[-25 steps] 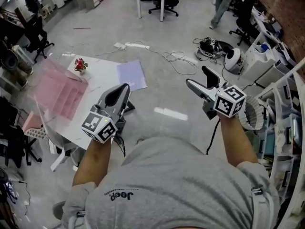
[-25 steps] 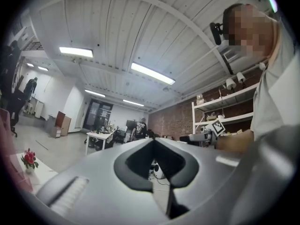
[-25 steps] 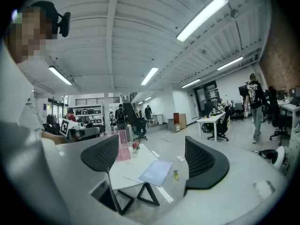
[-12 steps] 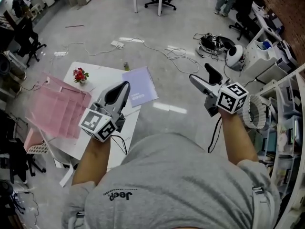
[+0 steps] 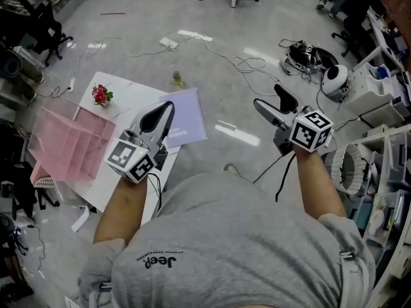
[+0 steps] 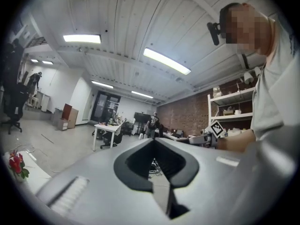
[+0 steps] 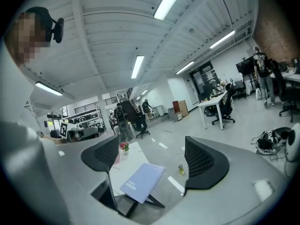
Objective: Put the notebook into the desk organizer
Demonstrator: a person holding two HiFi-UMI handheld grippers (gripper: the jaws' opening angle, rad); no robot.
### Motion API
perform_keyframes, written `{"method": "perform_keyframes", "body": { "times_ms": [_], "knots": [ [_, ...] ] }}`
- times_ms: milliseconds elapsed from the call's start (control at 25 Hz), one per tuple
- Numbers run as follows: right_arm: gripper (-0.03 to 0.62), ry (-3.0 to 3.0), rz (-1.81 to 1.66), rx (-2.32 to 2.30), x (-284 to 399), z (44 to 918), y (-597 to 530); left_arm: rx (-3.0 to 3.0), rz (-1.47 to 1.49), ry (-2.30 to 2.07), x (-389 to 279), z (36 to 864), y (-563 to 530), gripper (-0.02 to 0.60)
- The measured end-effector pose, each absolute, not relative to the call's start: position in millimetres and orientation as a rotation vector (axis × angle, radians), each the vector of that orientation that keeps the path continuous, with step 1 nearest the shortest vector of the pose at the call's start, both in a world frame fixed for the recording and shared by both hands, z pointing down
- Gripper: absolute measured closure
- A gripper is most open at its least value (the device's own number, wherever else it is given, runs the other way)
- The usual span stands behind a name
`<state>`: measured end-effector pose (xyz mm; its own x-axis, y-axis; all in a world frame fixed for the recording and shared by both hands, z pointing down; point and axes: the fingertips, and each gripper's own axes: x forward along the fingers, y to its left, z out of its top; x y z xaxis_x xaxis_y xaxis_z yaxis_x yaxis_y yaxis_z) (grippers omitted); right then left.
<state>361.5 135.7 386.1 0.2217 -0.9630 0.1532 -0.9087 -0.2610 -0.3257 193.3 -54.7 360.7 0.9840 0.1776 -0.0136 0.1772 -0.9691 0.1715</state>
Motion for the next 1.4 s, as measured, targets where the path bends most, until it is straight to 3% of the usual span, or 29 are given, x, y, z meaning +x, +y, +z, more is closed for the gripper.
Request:
{"method": "perform_keyframes", "body": {
  "times_ms": [320,800,1400],
  "knots": [
    [0.177,1.981,-0.703,-2.082,429.7,450.5,88.6,2.976,0.083,0.061,249.1,378.4,-39.4,0.525],
    [0.177,2.004,-1.109,-1.964,385.1,575.9,-16.0,2.949,0.133,0.096,242.7,427.0,-91.2,0.525],
    [0.18,1.948,-1.58,-1.801,334.2,735.7,-64.0,2.897,0.267,0.118,262.1,521.9,-113.8,0.525]
  ]
}}
